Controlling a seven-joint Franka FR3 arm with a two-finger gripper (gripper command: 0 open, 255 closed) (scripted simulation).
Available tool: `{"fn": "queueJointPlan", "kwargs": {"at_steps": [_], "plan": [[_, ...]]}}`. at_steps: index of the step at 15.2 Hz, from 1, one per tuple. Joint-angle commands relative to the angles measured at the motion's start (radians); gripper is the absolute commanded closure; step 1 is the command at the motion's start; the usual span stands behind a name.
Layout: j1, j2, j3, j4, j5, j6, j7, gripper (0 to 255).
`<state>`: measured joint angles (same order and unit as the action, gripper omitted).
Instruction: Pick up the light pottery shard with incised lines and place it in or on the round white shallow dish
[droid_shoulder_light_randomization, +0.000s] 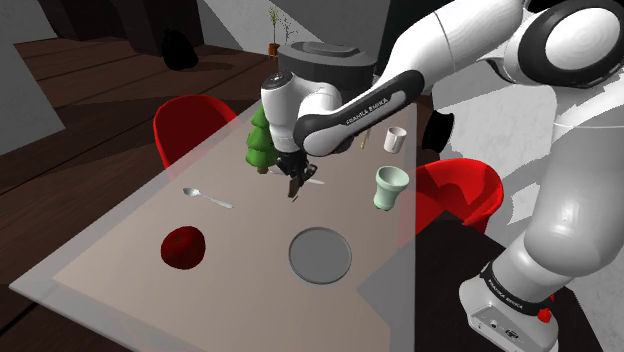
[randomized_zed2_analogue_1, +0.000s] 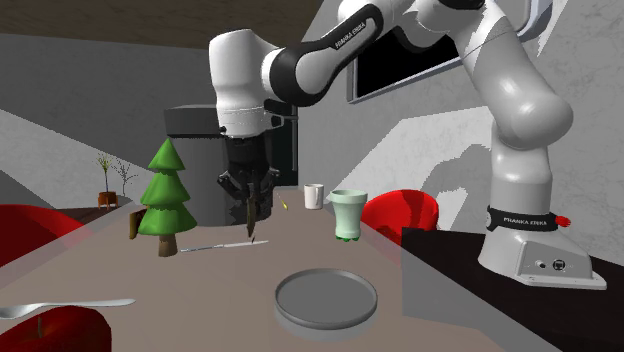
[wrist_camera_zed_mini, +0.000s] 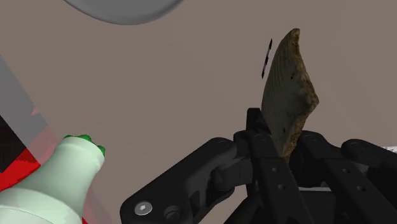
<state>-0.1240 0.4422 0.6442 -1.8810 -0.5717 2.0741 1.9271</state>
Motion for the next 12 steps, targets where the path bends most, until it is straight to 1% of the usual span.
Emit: {"fn": "queueJointPlan", "kwargs": {"at_steps": [1,3,8,12], "plan": [[-0.005,-0.016,0.008,0.008,0.015,-0.019,-0.013,255],[-0.010,-0.031,0.014,0.015,0.028,-0.036,-0.025,255],[-0.044,-0.203,0.080,-0.188,0.122,0.023,0.000,255],[-0.054,-0.351,0.131,-0.329,0.232,0.060,-0.006,255]]}}
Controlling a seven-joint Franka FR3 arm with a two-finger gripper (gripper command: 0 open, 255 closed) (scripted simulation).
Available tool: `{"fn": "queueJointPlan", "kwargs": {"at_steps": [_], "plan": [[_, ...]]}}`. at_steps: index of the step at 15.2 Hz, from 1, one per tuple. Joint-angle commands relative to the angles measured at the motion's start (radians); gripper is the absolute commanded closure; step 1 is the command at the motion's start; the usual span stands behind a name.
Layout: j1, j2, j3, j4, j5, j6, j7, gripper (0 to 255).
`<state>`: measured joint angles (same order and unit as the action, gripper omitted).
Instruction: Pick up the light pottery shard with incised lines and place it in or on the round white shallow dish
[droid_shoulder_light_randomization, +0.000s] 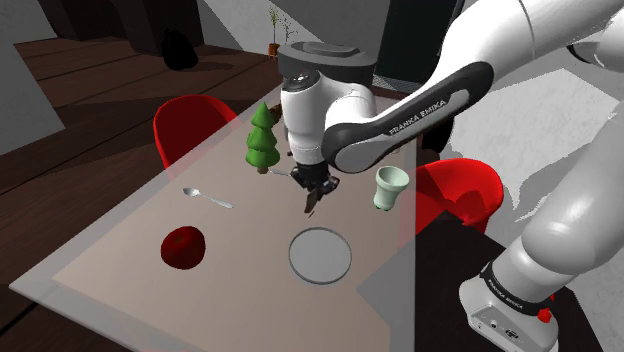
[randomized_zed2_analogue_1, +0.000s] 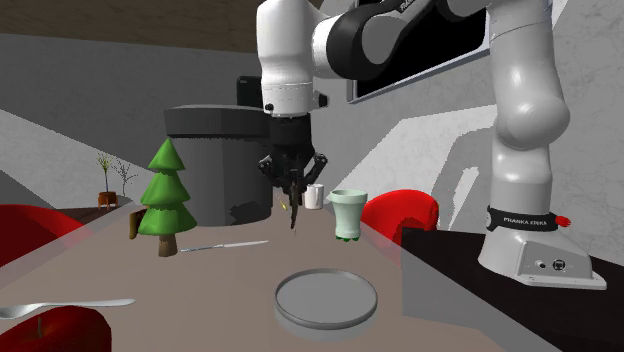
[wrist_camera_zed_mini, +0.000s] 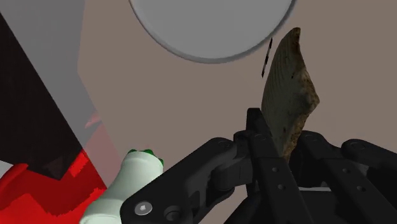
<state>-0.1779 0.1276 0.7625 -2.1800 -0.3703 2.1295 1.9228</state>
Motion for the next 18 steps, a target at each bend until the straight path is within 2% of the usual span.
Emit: {"fn": "queueJointPlan", "kwargs": {"at_steps": [1,4,5,18], "plan": [[0.001,-0.075,0.024,-0.063,0.063,0.011,-0.007,255],[0.021,-0.195,0.050,-0.153,0.170,0.023,-0.030,255],[0.025,-0.200,0.049,-0.157,0.175,0.023,-0.031,255],[0.030,-0.018,0.040,-0.198,-0.025,0.158,0.138,255]]}}
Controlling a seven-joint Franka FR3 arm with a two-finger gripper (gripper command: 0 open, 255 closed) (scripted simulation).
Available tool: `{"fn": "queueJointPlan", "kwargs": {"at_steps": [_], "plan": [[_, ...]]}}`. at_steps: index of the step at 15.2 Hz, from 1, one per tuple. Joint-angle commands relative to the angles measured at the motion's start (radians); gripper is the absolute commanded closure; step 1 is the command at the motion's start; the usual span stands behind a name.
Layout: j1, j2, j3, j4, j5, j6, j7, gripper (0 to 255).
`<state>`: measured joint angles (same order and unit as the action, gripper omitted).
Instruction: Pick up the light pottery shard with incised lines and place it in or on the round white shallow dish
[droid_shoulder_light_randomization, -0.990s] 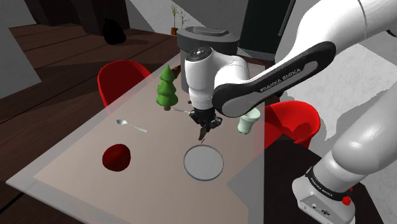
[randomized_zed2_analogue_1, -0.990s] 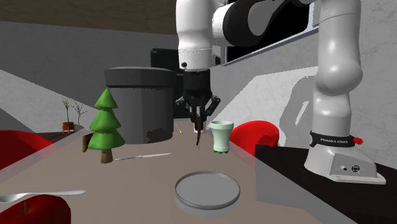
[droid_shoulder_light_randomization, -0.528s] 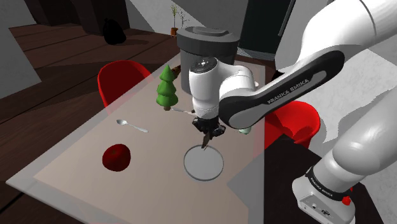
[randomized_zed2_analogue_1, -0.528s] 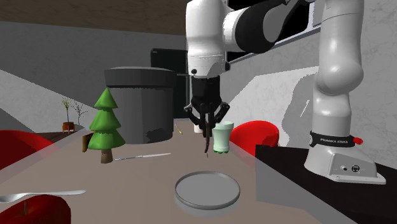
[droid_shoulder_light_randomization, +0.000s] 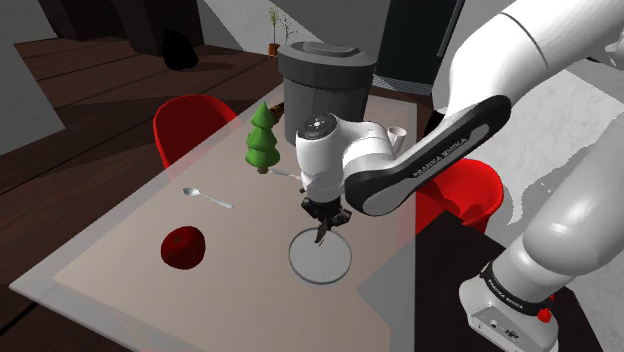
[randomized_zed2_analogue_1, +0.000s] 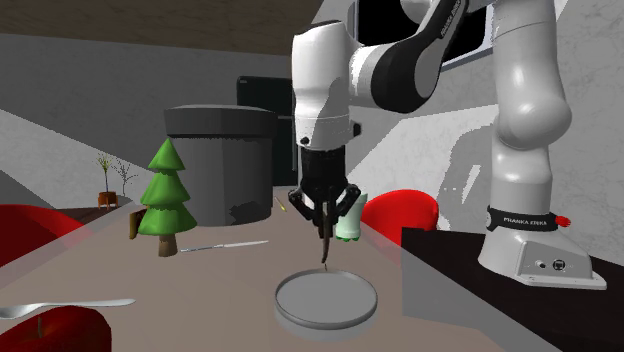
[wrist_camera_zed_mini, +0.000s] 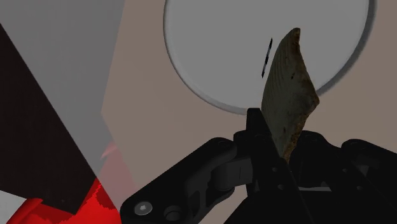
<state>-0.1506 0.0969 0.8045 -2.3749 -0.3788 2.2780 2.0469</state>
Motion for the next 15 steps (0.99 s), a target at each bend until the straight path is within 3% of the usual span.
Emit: {"fn": "queueJointPlan", "kwargs": {"at_steps": [1,4,11,12,15], "plan": [[0.005,0.028,-0.007,-0.005,-0.034,0.018,0.029,255],[0.017,0.077,-0.024,-0.006,-0.093,0.043,0.076,255],[0.018,0.077,-0.024,-0.006,-0.093,0.043,0.075,255],[0.018,0.077,-0.024,-0.006,-0.093,0.043,0.075,0],[0.018,0.077,-0.024,-0.006,-0.093,0.043,0.075,0]]}}
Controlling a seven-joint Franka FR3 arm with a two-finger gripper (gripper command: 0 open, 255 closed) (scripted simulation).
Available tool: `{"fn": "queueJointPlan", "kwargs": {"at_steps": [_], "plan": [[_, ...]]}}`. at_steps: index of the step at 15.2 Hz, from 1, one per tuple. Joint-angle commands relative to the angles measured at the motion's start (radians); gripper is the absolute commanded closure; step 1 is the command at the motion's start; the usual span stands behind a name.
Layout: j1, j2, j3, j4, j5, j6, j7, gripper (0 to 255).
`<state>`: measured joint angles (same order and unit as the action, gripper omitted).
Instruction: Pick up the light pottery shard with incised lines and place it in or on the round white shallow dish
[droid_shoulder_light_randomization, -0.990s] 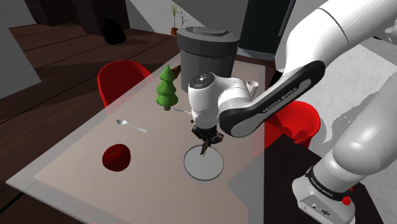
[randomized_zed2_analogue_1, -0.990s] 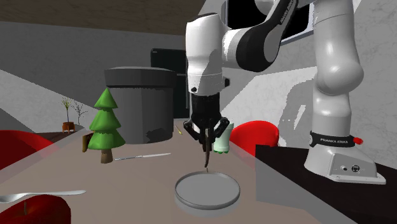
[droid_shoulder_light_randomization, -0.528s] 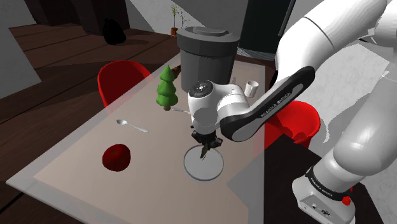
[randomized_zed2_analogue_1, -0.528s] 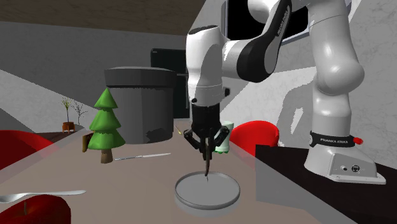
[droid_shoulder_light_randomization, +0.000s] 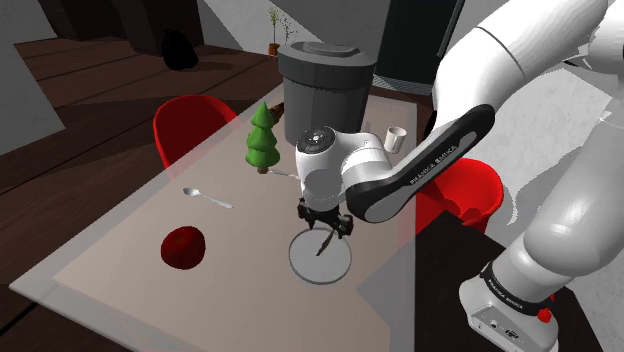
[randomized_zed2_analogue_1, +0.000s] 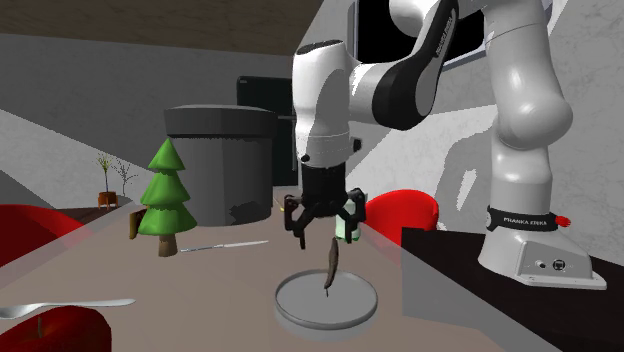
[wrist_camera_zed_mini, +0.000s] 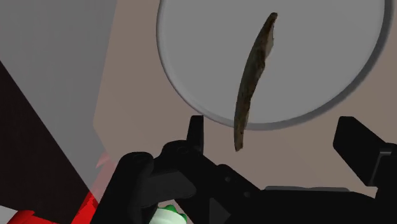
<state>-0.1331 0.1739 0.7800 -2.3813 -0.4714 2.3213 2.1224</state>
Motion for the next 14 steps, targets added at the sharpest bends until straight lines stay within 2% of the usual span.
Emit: {"fn": "queueJointPlan", "kwargs": {"at_steps": [1,2,6,14], "plan": [[0.000,0.000,0.000,0.000,0.000,0.000,0.000,0],[0.000,0.000,0.000,0.000,0.000,0.000,0.000,0],[-0.015,-0.115,0.050,0.037,0.147,-0.096,-0.100,0],[-0.013,-0.115,0.048,0.037,0.148,-0.096,-0.100,0]]}}
